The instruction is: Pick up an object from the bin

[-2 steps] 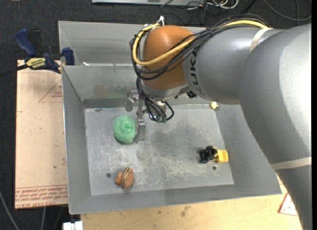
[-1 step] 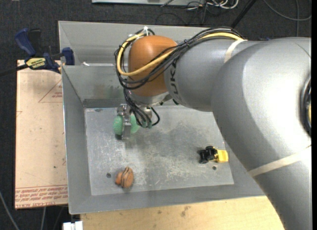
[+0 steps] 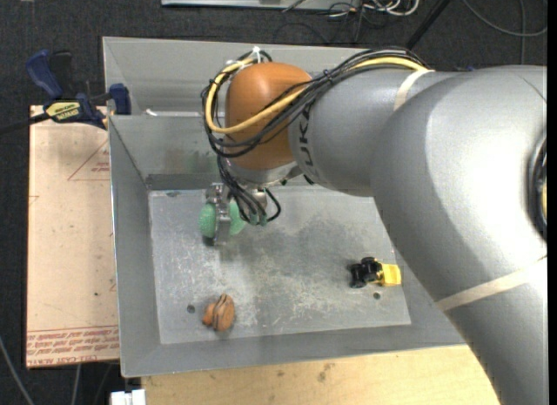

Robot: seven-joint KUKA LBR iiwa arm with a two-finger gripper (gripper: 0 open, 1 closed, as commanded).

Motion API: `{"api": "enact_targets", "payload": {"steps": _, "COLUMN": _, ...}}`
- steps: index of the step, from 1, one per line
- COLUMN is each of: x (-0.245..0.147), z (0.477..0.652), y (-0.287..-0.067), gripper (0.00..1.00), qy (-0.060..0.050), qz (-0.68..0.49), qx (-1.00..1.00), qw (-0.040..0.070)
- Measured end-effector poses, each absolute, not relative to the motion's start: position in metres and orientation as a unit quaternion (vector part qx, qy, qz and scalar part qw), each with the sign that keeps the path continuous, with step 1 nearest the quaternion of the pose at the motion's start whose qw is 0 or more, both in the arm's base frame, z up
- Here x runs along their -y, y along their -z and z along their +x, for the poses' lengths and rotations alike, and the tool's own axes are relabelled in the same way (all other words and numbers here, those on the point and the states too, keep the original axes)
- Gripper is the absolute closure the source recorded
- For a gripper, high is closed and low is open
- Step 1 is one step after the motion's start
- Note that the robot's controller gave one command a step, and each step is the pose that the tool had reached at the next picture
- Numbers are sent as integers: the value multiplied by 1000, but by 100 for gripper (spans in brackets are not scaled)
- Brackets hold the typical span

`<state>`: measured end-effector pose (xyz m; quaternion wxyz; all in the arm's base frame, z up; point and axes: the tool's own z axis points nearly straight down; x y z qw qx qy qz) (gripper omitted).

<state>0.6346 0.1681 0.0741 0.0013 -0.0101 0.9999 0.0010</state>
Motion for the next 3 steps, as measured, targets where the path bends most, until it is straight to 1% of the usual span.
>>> {"api": "enact_targets", "payload": {"steps": 1, "x": -184, "z": 620, "y": -184, "gripper": 100, "qy": -1, "qz": 2, "qx": -1000, "qw": 1}}
{"api": "enact_targets", "payload": {"steps": 2, "x": -183, "z": 620, "y": -184, "gripper": 100, "qy": -1, "qz": 2, "qx": -1000, "qw": 1}}
{"api": "enact_targets", "payload": {"steps": 3, "x": -186, "z": 621, "y": -226, "gripper": 100, "qy": 0, "qz": 1, "qx": -1000, "qw": -2}}
